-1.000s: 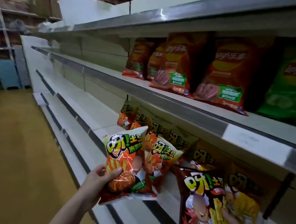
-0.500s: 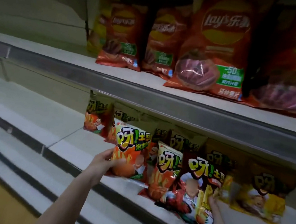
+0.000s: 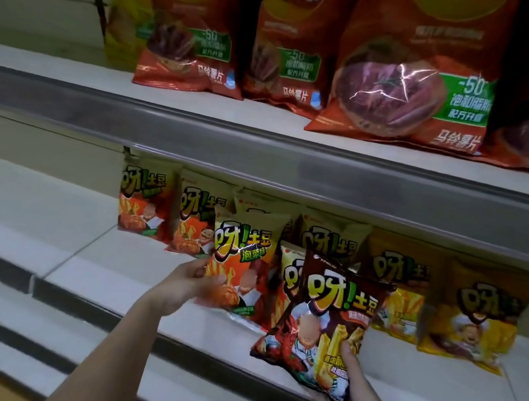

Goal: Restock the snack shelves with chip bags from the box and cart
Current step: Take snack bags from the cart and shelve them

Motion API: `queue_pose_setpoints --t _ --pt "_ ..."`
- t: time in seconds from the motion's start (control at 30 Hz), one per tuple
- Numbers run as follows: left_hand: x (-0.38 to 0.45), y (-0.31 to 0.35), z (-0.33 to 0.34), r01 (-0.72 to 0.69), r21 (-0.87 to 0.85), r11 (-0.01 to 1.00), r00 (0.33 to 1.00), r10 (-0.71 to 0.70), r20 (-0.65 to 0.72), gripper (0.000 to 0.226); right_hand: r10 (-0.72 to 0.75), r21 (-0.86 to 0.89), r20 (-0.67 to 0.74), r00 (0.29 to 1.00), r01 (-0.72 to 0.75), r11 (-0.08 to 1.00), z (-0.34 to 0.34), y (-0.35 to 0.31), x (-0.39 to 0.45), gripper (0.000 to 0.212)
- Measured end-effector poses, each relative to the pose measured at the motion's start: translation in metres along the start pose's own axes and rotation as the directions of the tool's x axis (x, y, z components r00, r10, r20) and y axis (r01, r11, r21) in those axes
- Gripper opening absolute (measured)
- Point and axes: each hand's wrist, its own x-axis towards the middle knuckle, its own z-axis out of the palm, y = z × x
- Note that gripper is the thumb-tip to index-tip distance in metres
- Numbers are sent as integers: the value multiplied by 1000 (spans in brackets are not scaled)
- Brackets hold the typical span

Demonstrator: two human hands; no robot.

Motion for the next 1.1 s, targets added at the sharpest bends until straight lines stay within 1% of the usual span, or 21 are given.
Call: queue_pose_setpoints --t 0.07,0.13,0.23,0.3,0.37,0.43,0.47,0.53,0.57,0.6,0.67,0.7,0.73,0.77,0.8,0.83,0.87,0.93,1.03,1.07,1.1 --pt "2 -8 3 7 24 1000 1000 -7 -10 94 -31 27 5 1000 30 999 -5 -2 6 39" --pt "3 -15 8 19 26 999 999 -18 -45 92 -29 4 23 999 29 1000 -6 -4 8 55" --pt "3 -14 12 26 89 996 997 -20 -73 71 -31 -20 49 998 32 999 -10 -5 7 75" --pt "2 -9 12 45 145 988 997 -36 -66 61 -30 -49 69 997 33 998 -15 -6 8 87" --pt "1 -3 13 64 203 977 997 -54 -51 64 -38 -59 89 995 43 997 -21 -4 6 90" --pt "-3 3 13 73 199 977 996 -63 -58 78 -38 -79 78 996 44 996 -24 -4 2 104" --pt "-6 7 15 55 170 984 997 -44 -70 79 -42 -76 69 997 48 996 -25 -6 0 104" --pt "-14 17 26 -5 113 994 994 17 -111 80 -69 -67 58 996 73 995 -24 -11 -8 84" --pt "-18 24 35 -41 98 994 985 57 -165 83 -80 -75 54 995 84 994 -25 -15 -12 74" --pt "-23 31 47 -84 87 993 961 104 -255 82 -87 -68 45 995 90 994 -25 -19 -15 67" --pt "-33 46 73 -182 122 976 865 218 -451 72 -99 -45 37 994 101 994 -27 -26 -23 63" --pt "-39 55 89 -236 153 960 822 281 -495 66 -107 -44 36 994 109 993 -27 -30 -30 66" --pt "-45 62 105 -284 175 943 806 333 -489 58 -116 -49 38 993 118 992 -28 -35 -36 74" --pt "-50 69 122 -341 178 923 813 385 -437 48 -123 -58 37 992 125 991 -31 -40 -43 88" --pt "-55 76 139 -377 165 911 844 412 -344 38 -125 -59 35 992 127 990 -36 -45 -50 100" --pt "-59 81 159 -381 125 916 886 401 -232 33 -130 -52 34 991 132 990 -43 -51 -59 107" --pt "-62 83 179 -352 89 932 924 361 -125 34 -143 -41 32 989 145 989 -52 -58 -68 109" --pt "-67 86 215 -275 45 960 960 273 56 41 -163 -33 18 986 163 986 -69 -72 -88 107" --pt "-71 87 287 -151 27 988 950 137 281 53 -218 -58 -14 976 217 974 -109 -95 -126 102" --pt "-73 87 314 -117 0 993 932 109 345 51 -233 -79 -32 972 230 970 -124 -102 -141 94" --pt "-76 86 340 -85 -29 996 913 90 397 47 -247 -104 -60 967 240 965 -139 -108 -155 79"
